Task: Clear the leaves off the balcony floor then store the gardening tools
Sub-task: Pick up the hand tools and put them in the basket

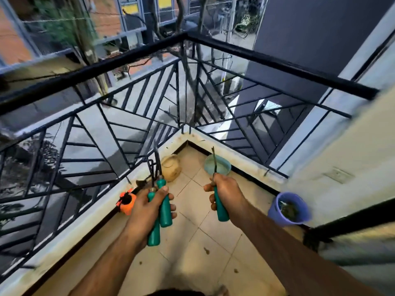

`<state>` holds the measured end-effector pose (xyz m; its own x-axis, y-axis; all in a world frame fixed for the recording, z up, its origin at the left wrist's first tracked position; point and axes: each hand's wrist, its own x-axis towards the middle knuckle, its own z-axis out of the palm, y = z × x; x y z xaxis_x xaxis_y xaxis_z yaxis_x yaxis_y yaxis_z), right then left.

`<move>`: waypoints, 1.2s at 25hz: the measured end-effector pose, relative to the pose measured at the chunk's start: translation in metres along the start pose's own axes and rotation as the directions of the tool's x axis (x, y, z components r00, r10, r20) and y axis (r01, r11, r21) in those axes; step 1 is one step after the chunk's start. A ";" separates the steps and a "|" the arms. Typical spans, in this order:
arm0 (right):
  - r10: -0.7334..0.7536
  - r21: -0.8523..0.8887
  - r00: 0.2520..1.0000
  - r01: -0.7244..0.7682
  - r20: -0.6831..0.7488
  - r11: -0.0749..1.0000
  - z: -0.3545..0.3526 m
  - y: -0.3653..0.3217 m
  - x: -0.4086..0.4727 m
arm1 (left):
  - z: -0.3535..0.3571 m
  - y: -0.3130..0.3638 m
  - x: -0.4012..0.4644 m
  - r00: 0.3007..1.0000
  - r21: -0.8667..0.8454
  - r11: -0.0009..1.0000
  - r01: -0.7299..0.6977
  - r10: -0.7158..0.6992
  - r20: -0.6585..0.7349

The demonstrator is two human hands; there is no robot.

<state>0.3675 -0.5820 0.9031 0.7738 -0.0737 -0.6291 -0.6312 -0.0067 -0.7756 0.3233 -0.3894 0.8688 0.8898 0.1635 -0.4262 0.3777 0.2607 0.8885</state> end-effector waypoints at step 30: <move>0.041 0.246 0.965 0.025 -0.258 0.969 -0.211 -0.062 0.155 | 0.258 -0.009 0.150 0.993 0.226 0.974 0.015 -0.041 0.113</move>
<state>0.5157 -0.8039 0.8643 0.7075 -0.3289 -0.6255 -0.5792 0.2372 -0.7799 0.5195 -0.6131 0.8413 0.8966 0.0439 -0.4406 0.4391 0.0413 0.8975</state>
